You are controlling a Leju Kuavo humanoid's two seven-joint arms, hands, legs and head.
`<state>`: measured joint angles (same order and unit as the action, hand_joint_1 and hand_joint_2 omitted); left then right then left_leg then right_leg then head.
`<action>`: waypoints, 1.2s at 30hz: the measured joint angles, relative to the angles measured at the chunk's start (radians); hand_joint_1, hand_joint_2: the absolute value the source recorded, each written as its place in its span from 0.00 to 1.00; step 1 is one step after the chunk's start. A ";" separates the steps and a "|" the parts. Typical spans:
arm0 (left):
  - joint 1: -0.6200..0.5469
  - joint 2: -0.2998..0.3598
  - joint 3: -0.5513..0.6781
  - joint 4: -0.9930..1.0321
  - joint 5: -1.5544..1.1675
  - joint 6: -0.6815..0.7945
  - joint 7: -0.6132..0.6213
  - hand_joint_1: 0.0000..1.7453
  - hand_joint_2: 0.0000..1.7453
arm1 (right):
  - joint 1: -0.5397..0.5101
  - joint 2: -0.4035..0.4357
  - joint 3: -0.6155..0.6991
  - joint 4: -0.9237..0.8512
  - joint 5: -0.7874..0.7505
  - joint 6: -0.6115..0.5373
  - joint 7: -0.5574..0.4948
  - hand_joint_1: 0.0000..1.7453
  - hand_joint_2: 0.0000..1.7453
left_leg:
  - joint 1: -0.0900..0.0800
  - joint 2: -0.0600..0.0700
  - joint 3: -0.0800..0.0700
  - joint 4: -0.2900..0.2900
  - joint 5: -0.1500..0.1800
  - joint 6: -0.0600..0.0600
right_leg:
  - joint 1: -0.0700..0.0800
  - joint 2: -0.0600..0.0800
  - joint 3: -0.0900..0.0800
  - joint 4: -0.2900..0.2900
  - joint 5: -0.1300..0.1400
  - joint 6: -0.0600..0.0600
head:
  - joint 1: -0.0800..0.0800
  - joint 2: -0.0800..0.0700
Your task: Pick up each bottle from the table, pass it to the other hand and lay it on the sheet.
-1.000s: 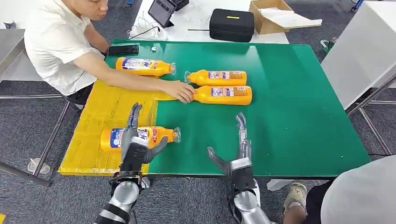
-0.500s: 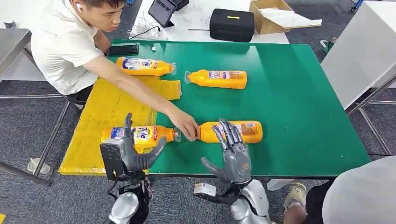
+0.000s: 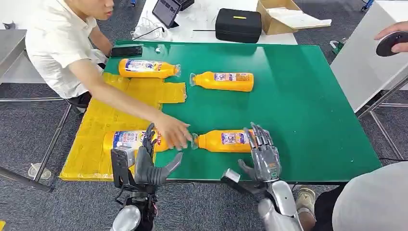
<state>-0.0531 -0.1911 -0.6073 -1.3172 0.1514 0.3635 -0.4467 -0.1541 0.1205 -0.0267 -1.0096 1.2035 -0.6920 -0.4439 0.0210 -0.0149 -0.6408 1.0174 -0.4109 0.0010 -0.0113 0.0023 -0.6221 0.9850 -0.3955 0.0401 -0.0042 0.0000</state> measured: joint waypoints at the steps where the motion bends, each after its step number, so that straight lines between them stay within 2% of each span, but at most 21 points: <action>1: -0.002 0.000 -0.004 0.001 -0.006 -0.005 0.002 0.00 1.00 | -0.018 -0.011 0.009 0.035 -0.013 0.000 0.022 0.00 1.00 | 0.000 0.000 0.000 0.000 0.000 0.000 | 0.000 0.000 0.000 0.000 0.000 0.000 | 0.000 0.000; 13: -0.030 0.006 -0.026 0.011 -0.059 -0.052 0.019 0.00 1.00 | -0.171 -0.079 0.086 0.303 -0.035 -0.001 0.033 0.00 1.00 | 0.000 0.000 -0.001 0.000 0.000 0.000 | -0.001 0.000 0.000 0.000 0.000 0.000 | 0.000 0.000; 25: -0.057 0.004 -0.037 0.013 -0.188 0.016 -0.007 0.00 1.00 | -0.269 -0.114 0.176 0.439 -0.035 -0.003 0.064 0.00 1.00 | 0.000 0.000 0.000 0.000 0.001 0.000 | -0.001 0.000 0.000 0.000 0.000 0.000 | 0.000 0.000; 36: -0.057 0.004 -0.037 0.013 -0.214 0.024 -0.012 0.00 1.00 | -0.340 -0.137 0.228 0.535 -0.043 0.103 0.112 0.00 1.00 | 0.000 0.004 0.004 0.000 0.001 0.000 | 0.000 0.001 0.002 0.000 0.001 0.000 | 0.000 0.000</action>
<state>-0.1101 -0.1873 -0.6443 -1.3046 -0.0622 0.3876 -0.4585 -0.4942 -0.0164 0.2014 -0.4750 1.1605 -0.5888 -0.3316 0.0206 -0.0106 -0.6373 1.0176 -0.4104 0.0014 -0.0117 0.0036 -0.6197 0.9847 -0.3940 0.0402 -0.0046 0.0004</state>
